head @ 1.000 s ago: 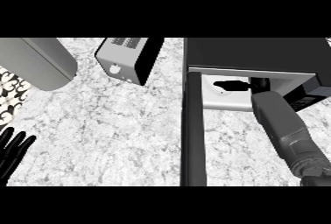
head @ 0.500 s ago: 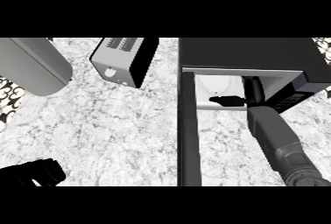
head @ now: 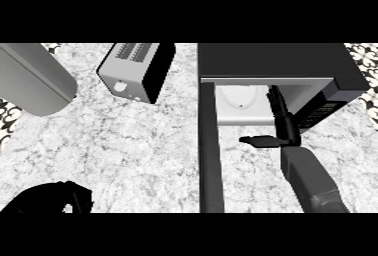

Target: Pick up the milk, place it into the microwave and close the microwave

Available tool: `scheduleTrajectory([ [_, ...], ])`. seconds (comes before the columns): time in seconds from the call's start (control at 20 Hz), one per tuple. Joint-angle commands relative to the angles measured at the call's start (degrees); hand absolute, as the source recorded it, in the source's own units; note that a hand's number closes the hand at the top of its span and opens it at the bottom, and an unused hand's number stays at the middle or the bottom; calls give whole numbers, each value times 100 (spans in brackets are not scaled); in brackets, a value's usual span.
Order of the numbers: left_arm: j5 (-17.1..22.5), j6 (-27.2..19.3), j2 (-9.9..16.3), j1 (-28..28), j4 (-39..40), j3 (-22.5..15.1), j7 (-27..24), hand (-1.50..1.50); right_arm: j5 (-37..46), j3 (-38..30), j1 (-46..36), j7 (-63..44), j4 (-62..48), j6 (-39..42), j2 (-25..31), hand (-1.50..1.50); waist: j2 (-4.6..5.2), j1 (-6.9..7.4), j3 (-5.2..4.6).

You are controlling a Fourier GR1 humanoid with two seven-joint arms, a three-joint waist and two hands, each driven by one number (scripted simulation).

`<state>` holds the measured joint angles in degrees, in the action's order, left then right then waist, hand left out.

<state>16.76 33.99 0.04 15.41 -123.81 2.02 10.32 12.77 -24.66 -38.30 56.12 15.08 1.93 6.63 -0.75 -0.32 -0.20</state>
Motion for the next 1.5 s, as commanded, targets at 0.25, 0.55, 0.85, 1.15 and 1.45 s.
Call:
scheduleTrajectory([
  [0.25,-819,-170,-4,-189,36,-1006,-120,150,-147,331,1720,124,1201,665,103,-150,-2,-170,5],
  [0.55,-1505,-865,-4,-1009,772,-1806,-278,150,-384,494,2894,-168,2694,753,-48,-150,11,-235,0],
  [0.85,-2233,-1329,-4,-1808,2330,-2600,-1061,150,-631,643,4081,-260,3924,1373,210,-150,58,-216,3],
  [1.15,-2790,-2570,-4,-2255,3818,-3849,-1447,150,-733,901,5093,-159,5121,1548,224,-150,76,-247,7],
  [1.45,-2612,-3834,-3,-3039,5146,-4504,-2127,150,-1107,1216,5937,-544,6691,1954,264,-150,85,-331,-1],
])
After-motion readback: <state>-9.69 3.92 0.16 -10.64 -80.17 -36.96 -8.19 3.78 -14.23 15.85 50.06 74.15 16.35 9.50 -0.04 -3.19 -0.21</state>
